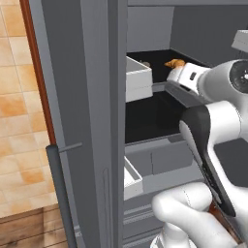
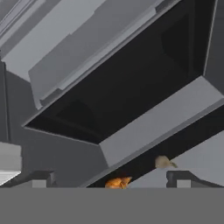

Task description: Retrieve the bottle and the shaker from the cabinet and place them next to the mixing bowl on the counter. Then add garlic from the fridge to the mixing bowl.

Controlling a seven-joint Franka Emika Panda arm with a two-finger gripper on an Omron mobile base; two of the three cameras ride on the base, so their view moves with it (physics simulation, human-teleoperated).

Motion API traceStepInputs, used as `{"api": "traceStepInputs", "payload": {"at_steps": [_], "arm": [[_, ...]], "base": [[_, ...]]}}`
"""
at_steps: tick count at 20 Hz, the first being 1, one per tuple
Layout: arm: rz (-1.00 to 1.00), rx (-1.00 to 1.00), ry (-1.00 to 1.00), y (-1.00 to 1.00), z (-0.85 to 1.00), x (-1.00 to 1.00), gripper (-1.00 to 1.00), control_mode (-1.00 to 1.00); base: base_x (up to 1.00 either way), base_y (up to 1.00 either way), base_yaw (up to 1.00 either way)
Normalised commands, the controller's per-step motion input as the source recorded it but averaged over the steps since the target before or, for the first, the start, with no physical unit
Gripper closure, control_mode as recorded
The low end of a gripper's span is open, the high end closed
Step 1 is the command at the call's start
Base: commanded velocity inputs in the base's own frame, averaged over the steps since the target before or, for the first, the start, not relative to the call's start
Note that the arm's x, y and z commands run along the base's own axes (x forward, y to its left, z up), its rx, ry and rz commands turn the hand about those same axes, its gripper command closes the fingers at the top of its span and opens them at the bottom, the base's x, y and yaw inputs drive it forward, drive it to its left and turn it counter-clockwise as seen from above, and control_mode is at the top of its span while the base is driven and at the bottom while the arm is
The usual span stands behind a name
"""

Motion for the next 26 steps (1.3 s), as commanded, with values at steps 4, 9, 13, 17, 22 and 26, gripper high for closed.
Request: {"api": "traceStepInputs", "payload": {"at_steps": [4,9,13,17,22,26], "arm": [[0.2,-0.02,-0.14,0.0,0.47,0.1,-1.0,-1.0],[0.21,-0.13,0.0,0.0,0.36,0.16,-1.0,-1.0],[0.16,-0.19,0.02,0.11,0.19,0.23,-1.0,-1.0],[0.13,-0.21,0.03,0.3,0.01,0.32,-1.0,-1.0],[0.06,-0.04,0.05,0.08,-0.01,0.28,-1.0,-1.0],[0.02,-0.01,0.0,0.1,-0.14,0.29,-1.0,-1.0]], "base": [[0.0,0.0,0.0],[0.0,0.0,0.0],[0.0,0.0,0.0],[0.0,0.0,0.0],[0.0,0.0,0.0],[0.0,0.0,0.0]]}}
